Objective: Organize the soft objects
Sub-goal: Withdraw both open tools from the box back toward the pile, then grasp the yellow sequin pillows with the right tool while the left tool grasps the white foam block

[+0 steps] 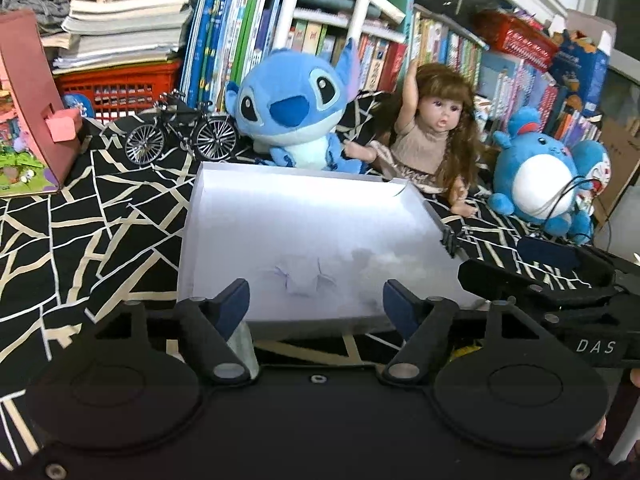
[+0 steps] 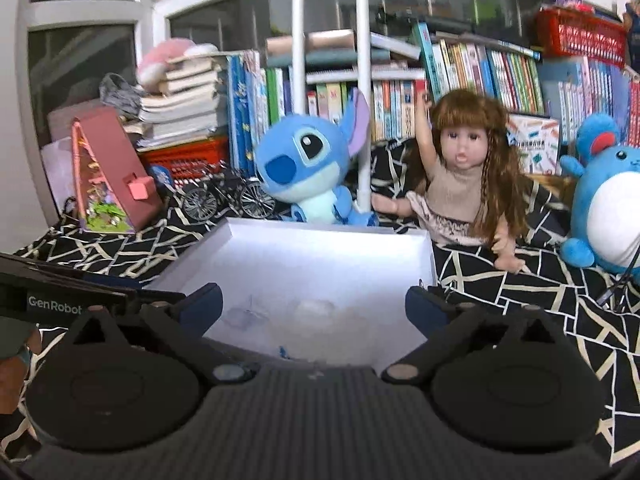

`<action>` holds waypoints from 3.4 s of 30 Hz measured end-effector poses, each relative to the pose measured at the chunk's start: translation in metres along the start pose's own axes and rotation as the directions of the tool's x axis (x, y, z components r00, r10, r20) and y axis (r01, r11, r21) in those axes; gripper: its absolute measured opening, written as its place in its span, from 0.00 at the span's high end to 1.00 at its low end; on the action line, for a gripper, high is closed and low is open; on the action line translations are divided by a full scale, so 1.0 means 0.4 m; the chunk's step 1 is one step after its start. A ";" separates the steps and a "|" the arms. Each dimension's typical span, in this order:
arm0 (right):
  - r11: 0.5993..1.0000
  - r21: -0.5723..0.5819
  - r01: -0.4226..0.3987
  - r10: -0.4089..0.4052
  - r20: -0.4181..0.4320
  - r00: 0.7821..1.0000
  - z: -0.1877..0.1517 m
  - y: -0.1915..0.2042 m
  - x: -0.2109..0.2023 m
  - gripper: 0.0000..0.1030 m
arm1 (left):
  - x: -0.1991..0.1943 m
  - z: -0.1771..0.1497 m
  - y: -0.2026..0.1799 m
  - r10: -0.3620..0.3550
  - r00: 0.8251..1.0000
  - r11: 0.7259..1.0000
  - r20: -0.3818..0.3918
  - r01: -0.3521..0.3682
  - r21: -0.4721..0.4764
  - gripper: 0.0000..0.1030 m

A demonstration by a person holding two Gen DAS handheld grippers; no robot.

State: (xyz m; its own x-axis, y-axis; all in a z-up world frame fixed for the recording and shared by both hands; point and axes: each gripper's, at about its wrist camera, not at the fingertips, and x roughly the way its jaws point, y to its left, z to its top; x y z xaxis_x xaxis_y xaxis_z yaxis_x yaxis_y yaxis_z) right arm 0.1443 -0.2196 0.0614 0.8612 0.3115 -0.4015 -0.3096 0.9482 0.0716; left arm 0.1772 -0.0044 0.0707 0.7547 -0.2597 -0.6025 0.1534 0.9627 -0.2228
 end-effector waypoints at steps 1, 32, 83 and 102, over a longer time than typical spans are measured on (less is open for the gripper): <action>1.000 -0.004 -0.002 0.002 0.010 1.000 -0.004 0.003 -0.013 0.00 | -0.015 -0.008 -0.001 -0.003 1.000 1.000 0.010 0.003 0.003 0.25; 0.998 -0.052 0.039 -0.037 0.041 0.999 -0.165 0.052 -0.152 0.00 | -0.208 -0.219 0.036 0.036 0.995 0.998 0.089 -0.040 0.040 0.18; 0.995 -0.028 0.096 -0.098 -0.065 0.993 -0.205 0.099 -0.019 0.00 | -0.177 -0.321 0.114 0.141 0.989 0.990 0.046 -0.142 0.023 0.16; 0.992 -0.058 0.116 -0.122 -0.114 0.986 -0.211 0.105 0.022 0.00 | -0.157 -0.326 0.117 0.115 0.993 0.993 0.022 -0.115 0.009 0.26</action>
State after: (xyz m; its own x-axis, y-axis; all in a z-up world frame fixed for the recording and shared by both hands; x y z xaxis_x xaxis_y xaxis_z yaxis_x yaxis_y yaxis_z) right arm 0.1049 -0.1823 -0.0162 0.8407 0.1846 -0.5090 -0.2305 0.9727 -0.0280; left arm 0.0538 0.0472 -0.0018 0.7813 -0.1458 -0.6069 0.0713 0.9868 -0.1452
